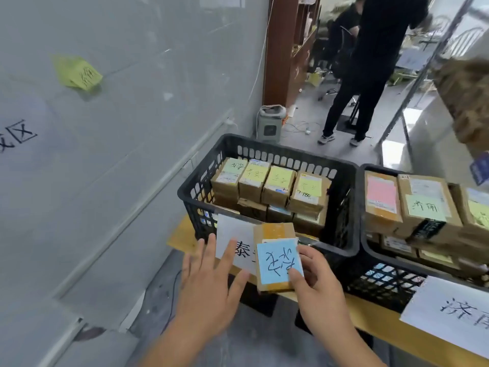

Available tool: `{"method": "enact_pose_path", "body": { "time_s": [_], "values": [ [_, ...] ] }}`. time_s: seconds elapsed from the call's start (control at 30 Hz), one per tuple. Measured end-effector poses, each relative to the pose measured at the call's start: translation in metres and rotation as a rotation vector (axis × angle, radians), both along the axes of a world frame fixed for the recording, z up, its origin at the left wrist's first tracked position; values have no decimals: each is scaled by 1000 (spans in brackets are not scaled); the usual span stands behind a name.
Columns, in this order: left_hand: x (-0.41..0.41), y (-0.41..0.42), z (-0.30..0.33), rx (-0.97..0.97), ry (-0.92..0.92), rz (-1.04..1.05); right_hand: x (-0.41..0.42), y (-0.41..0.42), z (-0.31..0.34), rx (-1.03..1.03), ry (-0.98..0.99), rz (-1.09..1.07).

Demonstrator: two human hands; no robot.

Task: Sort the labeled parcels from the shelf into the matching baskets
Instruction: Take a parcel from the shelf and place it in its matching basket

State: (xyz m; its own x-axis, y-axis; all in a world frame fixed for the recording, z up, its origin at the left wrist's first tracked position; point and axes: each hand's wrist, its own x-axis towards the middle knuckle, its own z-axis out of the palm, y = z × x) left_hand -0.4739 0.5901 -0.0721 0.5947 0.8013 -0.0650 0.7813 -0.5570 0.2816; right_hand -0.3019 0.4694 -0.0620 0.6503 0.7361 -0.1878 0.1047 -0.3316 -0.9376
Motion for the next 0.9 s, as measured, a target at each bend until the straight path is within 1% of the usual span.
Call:
{"method": "enact_pose_path", "body": {
  "time_s": [0.07,0.17,0.23,0.37,0.47,0.63,0.8,0.9],
  "values": [
    [15,23,1,-29,-13,14,11,25,2,-7,3,10],
    [40,52,0,-104,-79,13,29,62,4,-10,18,50],
    [57,70,-3,-114,-127,13,43,88,3,14,44,87],
    [88,105,-2,-145,-226,113,71,139,4,30,81,184],
    [106,135,5,-153,-253,189,92,179,3,11,79,275],
    [115,187,-3,-120,-146,267,124,243,-17,-39,147,461],
    [91,212,-25,-98,-45,399,137,297,-63,-197,107,699],
    [82,215,-32,-55,26,343,130,314,-90,-278,78,811]
  ]
}}
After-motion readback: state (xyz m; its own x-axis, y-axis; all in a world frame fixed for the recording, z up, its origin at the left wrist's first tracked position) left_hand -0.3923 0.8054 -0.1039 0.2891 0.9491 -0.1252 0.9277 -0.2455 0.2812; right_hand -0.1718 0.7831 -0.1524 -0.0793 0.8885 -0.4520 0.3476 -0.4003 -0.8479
